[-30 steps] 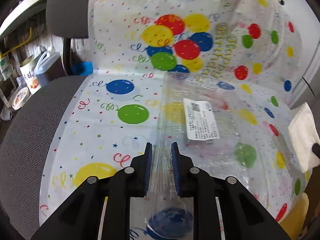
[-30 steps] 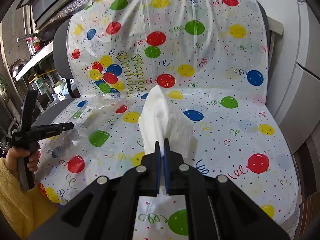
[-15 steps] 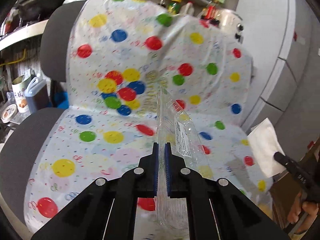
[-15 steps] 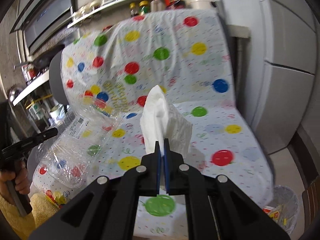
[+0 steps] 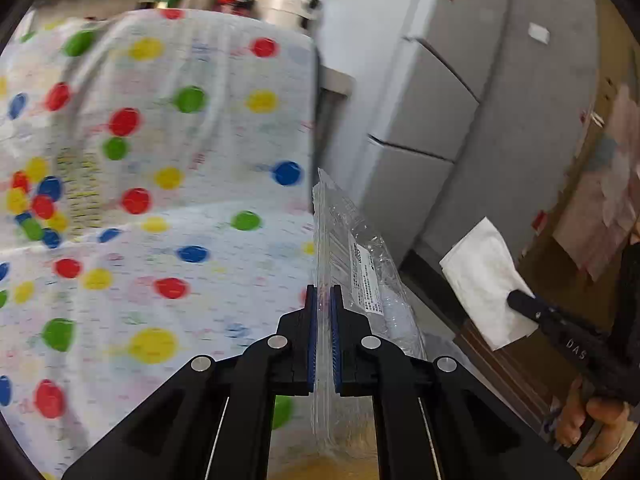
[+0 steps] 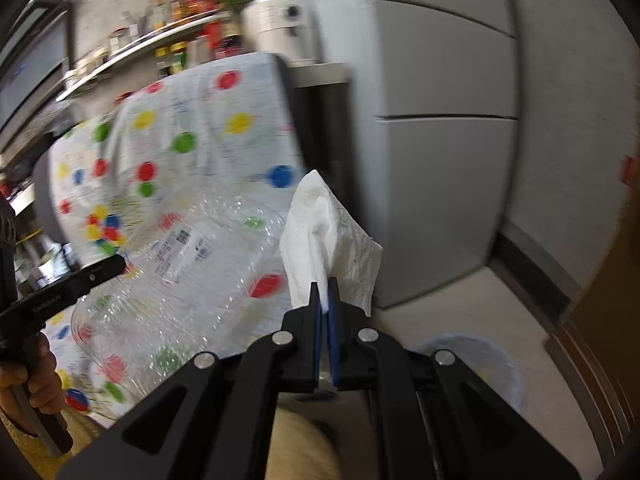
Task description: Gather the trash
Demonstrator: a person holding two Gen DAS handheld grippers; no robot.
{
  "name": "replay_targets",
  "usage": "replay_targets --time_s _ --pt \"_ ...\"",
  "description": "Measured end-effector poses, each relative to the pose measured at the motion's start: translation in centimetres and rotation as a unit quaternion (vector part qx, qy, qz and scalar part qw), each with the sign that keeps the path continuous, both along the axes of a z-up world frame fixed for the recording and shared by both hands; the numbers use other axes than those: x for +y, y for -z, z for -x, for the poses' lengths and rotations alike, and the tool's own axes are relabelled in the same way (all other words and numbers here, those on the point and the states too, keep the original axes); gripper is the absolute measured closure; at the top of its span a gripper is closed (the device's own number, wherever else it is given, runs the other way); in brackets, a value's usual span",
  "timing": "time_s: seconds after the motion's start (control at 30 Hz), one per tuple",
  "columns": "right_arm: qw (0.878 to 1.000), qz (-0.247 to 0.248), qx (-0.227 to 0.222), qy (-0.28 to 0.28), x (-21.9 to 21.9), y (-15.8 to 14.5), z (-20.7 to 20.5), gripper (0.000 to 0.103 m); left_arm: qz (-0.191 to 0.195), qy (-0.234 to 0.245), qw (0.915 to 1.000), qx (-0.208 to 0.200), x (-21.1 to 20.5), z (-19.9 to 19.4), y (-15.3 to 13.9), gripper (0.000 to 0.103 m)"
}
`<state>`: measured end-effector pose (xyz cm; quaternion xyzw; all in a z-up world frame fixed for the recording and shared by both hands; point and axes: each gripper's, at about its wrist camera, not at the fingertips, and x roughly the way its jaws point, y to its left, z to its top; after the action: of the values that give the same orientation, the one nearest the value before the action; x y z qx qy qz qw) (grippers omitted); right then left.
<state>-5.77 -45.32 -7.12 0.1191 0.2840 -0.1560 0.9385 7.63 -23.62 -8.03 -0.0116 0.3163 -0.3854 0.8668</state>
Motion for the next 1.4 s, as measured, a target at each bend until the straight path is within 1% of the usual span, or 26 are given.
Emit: replay_targets --time_s 0.13,0.2,0.33,0.37,0.53,0.73,0.77,0.83,0.87,0.9,0.93,1.0,1.07,1.1,1.17,1.2,1.23,1.3,1.4 --pt "0.998 -0.01 0.012 0.065 -3.7 1.4 4.1 0.099 -0.019 0.057 0.9982 0.006 -5.9 2.1 1.6 0.097" --pt "0.995 -0.017 0.019 0.092 -5.3 2.3 6.0 0.099 -0.029 0.077 0.9966 0.005 -8.1 3.2 2.2 0.097" --pt "0.991 -0.032 0.031 0.126 -7.6 4.0 8.5 0.099 -0.063 0.126 0.99 0.001 -13.2 5.3 4.2 0.097" --pt "0.99 -0.038 0.037 0.134 -8.2 4.6 9.0 0.099 -0.068 0.133 0.9887 0.003 -13.9 5.7 4.7 0.097" --pt "0.985 -0.058 0.052 0.152 -10.3 6.7 9.7 0.099 -0.092 0.159 0.9828 0.017 -18.5 6.8 7.5 0.097" --pt "0.983 -0.071 0.048 0.165 -12.3 7.6 9.6 0.099 -0.1 0.175 0.9793 0.02 -22.2 7.3 8.8 0.096" --pt "0.982 -0.072 0.048 0.168 -12.7 7.8 9.4 0.099 -0.101 0.179 0.9786 0.021 -23.0 7.2 9.1 0.09" --pt "0.981 -0.076 0.053 0.172 -13.6 8.5 8.8 0.099 -0.101 0.182 0.9777 0.029 -24.1 7.1 9.7 0.074" --pt "0.98 -0.078 0.057 0.175 -14.0 8.9 8.7 0.099 -0.103 0.179 0.9779 0.031 -24.1 7.0 9.9 0.057" --pt "0.978 -0.085 0.065 0.177 -14.5 9.7 8.1 0.099 -0.1 0.175 0.979 0.03 -24.0 6.9 10.0 0.048" --pt "0.977 -0.093 0.071 0.177 -14.9 10.4 7.7 0.099 -0.094 0.172 0.98 0.034 -23.7 6.7 10.0 0.048" --pt "0.975 -0.106 0.084 0.177 -15.4 11.7 6.7 0.099 -0.092 0.167 0.9807 0.042 -23.5 6.4 9.9 0.043" --pt "0.972 -0.121 0.103 0.172 -15.6 13.5 5.5 0.099 -0.088 0.158 0.9825 0.042 -22.8 5.9 9.5 0.041" --pt "0.971 -0.131 0.111 0.168 -15.7 14.3 4.9 0.098 -0.085 0.153 0.9836 0.043 -22.3 5.6 9.3 0.039" --pt "0.967 -0.14 0.128 0.168 -15.5 15.3 4.2 0.082 -0.083 0.146 0.9847 0.045 -21.5 5.0 9.0 0.039" --pt "0.967 -0.143 0.127 0.168 -15.4 15.4 4.1 0.065 -0.083 0.143 0.9852 0.044 -21.1 4.9 8.9 0.039" --pt "0.968 -0.148 0.121 0.166 -15.2 15.4 4.1 0.056 -0.085 0.14 0.9856 0.042 -20.6 4.7 8.7 0.039" --pt "0.969 -0.144 0.115 0.165 -14.8 14.8 4.2 0.055 -0.087 0.135 0.9863 0.037 -20.2 4.4 8.4 0.039" --pt "0.972 -0.127 0.103 0.168 -14.0 12.9 4.8 0.055 -0.087 0.129 0.9872 0.033 -19.6 4.4 7.9 0.039"
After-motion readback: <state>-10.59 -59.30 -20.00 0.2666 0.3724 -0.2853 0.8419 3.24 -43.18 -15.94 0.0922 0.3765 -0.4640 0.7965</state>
